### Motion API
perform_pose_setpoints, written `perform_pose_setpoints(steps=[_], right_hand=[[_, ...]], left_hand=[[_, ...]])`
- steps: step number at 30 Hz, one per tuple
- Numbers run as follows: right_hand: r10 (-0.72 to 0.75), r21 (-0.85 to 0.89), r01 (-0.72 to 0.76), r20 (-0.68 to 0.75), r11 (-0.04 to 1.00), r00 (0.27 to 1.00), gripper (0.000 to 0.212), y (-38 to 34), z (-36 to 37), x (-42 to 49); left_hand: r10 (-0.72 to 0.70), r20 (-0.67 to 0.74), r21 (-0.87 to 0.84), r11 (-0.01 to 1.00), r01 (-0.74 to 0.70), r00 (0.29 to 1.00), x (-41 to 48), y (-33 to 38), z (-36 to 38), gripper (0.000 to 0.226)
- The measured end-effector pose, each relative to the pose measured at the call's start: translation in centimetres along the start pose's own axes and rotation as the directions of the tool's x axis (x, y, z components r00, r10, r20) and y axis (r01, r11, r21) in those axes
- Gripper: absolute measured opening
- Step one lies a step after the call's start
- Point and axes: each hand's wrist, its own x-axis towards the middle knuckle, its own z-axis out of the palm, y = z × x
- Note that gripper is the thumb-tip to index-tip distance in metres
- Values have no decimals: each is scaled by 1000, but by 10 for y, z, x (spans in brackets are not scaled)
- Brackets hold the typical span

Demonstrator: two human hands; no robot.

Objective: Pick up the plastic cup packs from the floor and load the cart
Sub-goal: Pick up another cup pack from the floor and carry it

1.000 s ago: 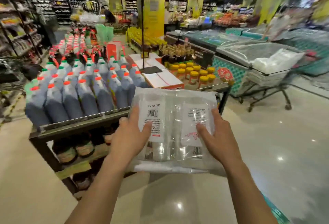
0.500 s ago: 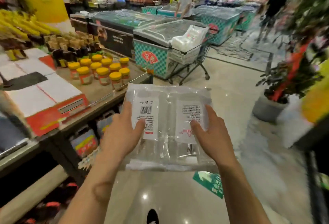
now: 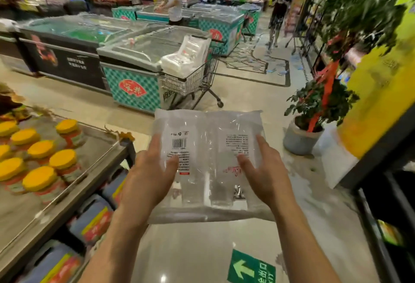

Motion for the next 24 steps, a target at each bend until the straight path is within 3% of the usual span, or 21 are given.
perform_pose_setpoints(steps=[4,8,15,24], right_hand=[[-34,40,35,-30,999,999,49,24,21,93],[-15,46,16,-8,999,1000,59,55,39,204],[-37,22,36,81,999,996,70,91,53,413],[-76,28,73,123,997,989,68,112,107,625]], left_hand=[[37,-11,-9,999,-37,999,91,10,45,65],[48,-22,2,999,-48,999,191,30,99,67],[-29,-50,-39,999,27,998,354,93,165,70],[-46,-82,-15,999,45,996,551,112,226,72]])
